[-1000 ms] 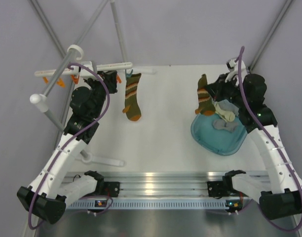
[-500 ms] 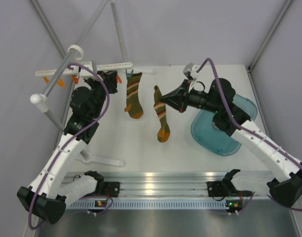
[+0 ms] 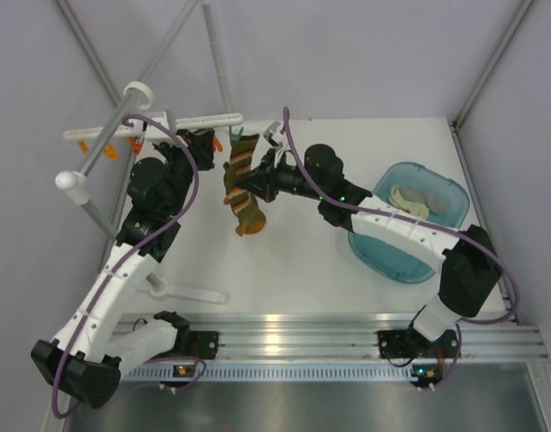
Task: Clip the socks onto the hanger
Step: Clamp the sock onto the hanger.
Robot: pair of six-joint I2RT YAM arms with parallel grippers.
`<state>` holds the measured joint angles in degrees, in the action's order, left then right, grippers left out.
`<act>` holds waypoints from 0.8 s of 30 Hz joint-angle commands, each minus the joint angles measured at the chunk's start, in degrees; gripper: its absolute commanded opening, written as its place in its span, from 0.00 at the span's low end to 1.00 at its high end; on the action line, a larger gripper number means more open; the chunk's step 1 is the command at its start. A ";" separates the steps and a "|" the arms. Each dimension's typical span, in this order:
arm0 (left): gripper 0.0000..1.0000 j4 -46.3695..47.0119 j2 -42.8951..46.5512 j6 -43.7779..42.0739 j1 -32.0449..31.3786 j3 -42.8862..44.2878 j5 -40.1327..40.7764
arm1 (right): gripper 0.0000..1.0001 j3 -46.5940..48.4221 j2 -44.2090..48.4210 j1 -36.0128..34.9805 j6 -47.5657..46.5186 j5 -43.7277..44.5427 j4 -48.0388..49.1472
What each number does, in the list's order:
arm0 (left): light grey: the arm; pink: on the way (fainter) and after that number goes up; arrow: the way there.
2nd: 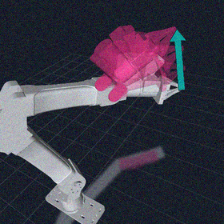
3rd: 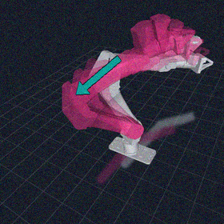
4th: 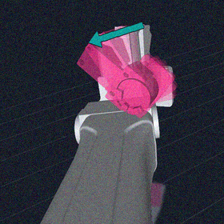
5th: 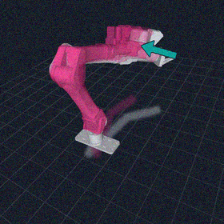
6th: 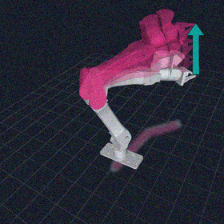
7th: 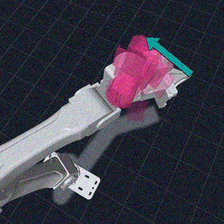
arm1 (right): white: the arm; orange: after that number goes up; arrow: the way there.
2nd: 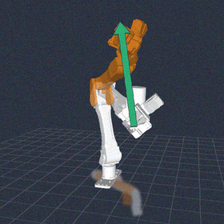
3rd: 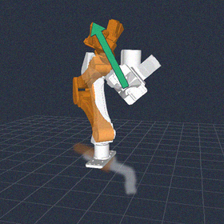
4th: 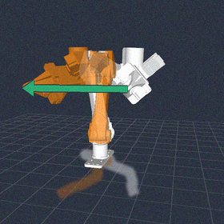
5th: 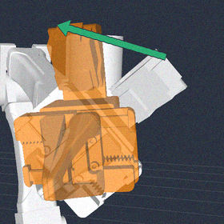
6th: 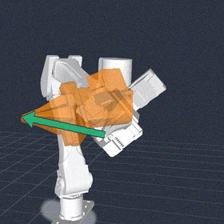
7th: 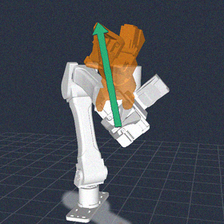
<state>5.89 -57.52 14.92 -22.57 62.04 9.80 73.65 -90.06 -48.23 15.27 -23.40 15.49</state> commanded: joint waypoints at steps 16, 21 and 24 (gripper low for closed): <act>0.00 0.35 1.88 -1.21 -0.02 0.80 -3.30 | 0.00 13.71 -10.13 0.59 1.08 0.19 8.51; 0.00 0.70 1.53 -1.21 -0.02 0.80 -3.47 | 0.00 14.07 -10.40 0.85 -0.50 0.28 7.54; 0.00 0.61 1.27 -1.47 -0.02 1.06 -3.65 | 0.00 13.10 -10.13 1.03 -1.29 1.42 7.80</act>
<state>5.37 -56.75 13.98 -22.48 62.04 8.54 84.47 -100.64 -47.59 15.70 -22.92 20.18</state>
